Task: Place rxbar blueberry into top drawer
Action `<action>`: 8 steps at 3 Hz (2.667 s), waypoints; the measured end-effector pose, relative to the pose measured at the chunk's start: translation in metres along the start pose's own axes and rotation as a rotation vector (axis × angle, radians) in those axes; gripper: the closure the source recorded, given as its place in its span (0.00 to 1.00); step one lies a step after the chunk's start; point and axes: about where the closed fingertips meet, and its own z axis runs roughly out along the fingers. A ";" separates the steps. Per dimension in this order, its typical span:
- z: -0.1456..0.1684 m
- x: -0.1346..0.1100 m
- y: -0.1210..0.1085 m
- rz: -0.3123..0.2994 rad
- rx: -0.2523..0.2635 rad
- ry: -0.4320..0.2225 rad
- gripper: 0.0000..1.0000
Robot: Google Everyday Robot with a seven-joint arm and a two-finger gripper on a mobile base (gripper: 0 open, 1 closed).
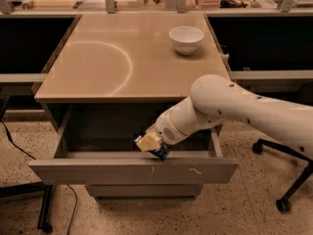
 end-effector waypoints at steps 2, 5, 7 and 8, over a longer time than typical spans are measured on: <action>0.025 0.014 -0.017 -0.024 0.062 0.074 1.00; 0.050 0.038 -0.031 -0.091 0.059 0.216 1.00; 0.049 0.039 -0.031 -0.091 0.059 0.218 0.58; 0.047 0.043 -0.035 -0.088 0.038 0.183 0.35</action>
Offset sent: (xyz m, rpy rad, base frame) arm 0.0209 -0.0006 -0.0485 -0.1615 -0.0407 -0.0029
